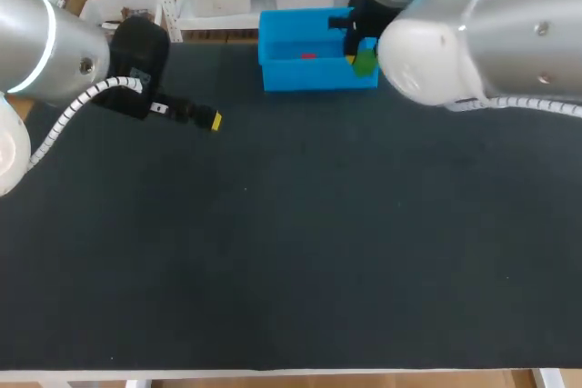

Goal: Use the left arm to pick the red cube and place it into the blue plastic box first, then use the right arm to grasp the green cube and put it into the same blue plastic box after the first action is fully finished.

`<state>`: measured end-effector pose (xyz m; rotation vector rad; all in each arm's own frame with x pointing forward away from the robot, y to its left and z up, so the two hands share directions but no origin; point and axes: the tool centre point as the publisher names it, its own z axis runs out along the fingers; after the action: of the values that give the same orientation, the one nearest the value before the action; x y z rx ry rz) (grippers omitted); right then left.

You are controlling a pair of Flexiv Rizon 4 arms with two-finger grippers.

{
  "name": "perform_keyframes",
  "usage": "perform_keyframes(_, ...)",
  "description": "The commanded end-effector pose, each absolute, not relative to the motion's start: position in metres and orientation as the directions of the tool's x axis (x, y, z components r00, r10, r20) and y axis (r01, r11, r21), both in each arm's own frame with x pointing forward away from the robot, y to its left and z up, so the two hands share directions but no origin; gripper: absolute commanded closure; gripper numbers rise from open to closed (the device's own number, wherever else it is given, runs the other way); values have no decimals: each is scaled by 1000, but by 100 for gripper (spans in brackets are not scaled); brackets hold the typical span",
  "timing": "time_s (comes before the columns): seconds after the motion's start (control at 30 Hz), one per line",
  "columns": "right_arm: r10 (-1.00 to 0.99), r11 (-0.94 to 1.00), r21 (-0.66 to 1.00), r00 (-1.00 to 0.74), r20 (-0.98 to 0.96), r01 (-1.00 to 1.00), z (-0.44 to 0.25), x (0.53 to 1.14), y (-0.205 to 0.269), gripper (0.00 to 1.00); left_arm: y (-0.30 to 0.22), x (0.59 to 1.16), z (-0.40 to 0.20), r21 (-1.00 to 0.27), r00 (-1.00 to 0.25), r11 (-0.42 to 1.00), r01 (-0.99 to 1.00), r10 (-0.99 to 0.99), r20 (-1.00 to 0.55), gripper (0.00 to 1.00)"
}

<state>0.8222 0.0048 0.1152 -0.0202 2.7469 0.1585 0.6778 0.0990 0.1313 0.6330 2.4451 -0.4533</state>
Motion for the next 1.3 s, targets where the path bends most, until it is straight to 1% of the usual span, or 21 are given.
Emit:
perform_keyframes(0.03, 9, 990, 126, -865, -501, -63, 116, 814, -1, 100, 100, 678, 131, -179, -725, 827, 532, 337, -601, 0)
perform_keyframes(0.33, -17, 983, 133, -780, -625, -128, 119, 815, 6, 100, 100, 678, 131, -179, -725, 827, 532, 337, -601, 0)
perform_keyframes(0.9, -18, 977, 150, -767, -642, -149, 112, 820, 1, 100, 100, 678, 131, -179, -725, 827, 532, 337, -601, 0)
perform_keyframes(1.3, -1, 969, 189, -762, -647, -161, 114, 859, 5, 100, 100, 678, 131, -179, -725, 827, 532, 337, -601, 0)
